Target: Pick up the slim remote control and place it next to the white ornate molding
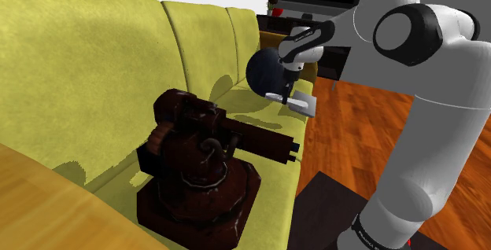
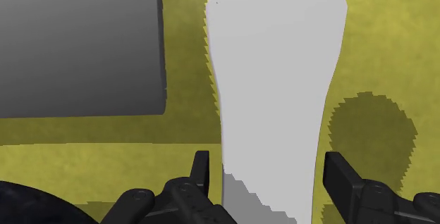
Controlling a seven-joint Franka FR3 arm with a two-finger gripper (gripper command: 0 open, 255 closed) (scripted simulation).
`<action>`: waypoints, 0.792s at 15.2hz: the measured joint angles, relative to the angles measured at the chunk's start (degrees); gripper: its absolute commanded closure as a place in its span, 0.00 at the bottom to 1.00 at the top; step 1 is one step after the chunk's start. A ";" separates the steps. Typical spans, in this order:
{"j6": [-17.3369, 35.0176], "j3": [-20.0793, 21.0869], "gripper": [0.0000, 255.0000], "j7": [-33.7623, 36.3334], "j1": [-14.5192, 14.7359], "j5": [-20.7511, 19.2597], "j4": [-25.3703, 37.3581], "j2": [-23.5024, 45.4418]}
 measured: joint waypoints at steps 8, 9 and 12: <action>5.69 0.18 1.00 -0.56 -0.25 0.91 -3.22 2.57; 6.31 0.22 1.00 -0.60 -0.28 1.04 -3.48 2.95; 7.84 0.32 1.00 -0.81 -0.38 1.39 -4.10 3.90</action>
